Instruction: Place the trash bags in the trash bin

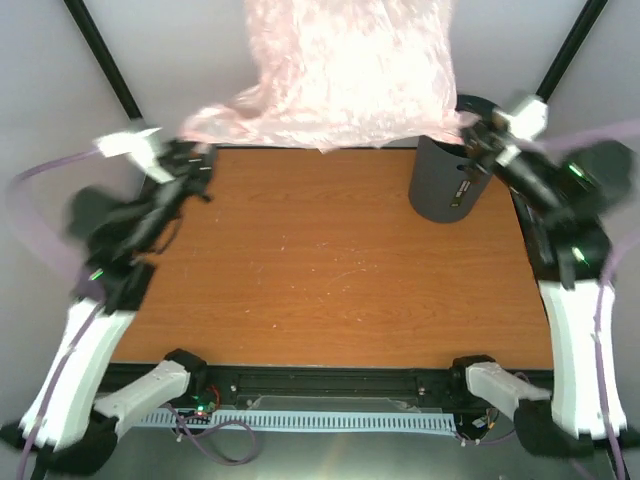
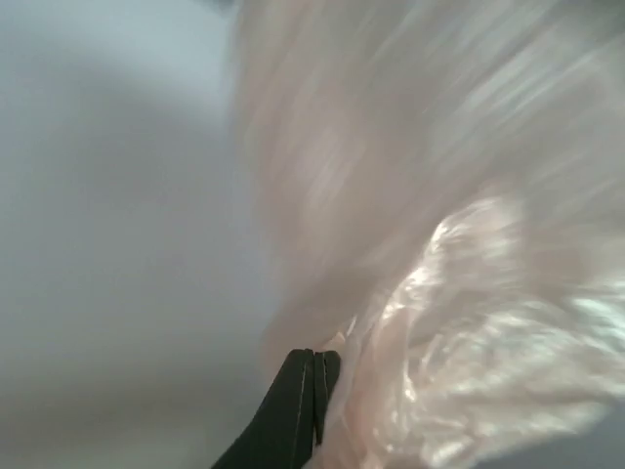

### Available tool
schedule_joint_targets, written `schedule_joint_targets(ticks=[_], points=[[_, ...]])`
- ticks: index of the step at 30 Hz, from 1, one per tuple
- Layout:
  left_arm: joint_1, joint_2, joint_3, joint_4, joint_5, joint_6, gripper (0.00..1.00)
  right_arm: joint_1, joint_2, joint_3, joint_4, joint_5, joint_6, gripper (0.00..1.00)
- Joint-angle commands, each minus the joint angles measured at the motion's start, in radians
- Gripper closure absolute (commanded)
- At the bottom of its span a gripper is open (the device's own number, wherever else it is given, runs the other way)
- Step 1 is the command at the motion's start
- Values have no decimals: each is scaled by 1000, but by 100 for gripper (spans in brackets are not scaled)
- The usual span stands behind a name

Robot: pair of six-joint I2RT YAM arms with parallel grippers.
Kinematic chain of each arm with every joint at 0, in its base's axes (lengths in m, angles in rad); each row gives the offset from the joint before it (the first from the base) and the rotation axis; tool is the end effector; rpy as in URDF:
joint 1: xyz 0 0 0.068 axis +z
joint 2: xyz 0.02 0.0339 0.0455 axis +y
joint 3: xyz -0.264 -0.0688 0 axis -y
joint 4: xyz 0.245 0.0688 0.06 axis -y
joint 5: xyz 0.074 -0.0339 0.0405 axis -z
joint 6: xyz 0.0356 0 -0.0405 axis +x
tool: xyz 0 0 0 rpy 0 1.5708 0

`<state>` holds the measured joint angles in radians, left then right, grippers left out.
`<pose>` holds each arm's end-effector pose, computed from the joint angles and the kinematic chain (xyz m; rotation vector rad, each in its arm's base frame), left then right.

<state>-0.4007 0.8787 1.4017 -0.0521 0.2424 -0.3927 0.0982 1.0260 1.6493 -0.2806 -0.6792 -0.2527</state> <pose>0.1169 -0.0588 0.5404 0.2293 1.1302 -0.8400 0.1400 0.0363 0.5652 -0.7833 1.0520 0.2847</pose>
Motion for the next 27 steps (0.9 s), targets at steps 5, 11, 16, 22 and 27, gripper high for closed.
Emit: schedule_joint_targets(ticks=[5, 11, 16, 22, 27], points=[[-186, 311, -426, -348, -149, 82, 99, 175, 340, -494, -318, 176, -166, 97], [-198, 18, -621, -262, -158, 67, 99, 194, 22, -712, -315, 147, -226, 97], [-198, -7, -633, -317, -137, 77, 99, 196, 18, -699, -388, 119, -231, 97], [-198, -33, -651, -321, -143, 84, 100, 194, 61, -562, -552, 108, -246, 55], [-198, -35, -652, -332, -193, 110, 99, 195, 34, -384, -672, 194, -259, 16]])
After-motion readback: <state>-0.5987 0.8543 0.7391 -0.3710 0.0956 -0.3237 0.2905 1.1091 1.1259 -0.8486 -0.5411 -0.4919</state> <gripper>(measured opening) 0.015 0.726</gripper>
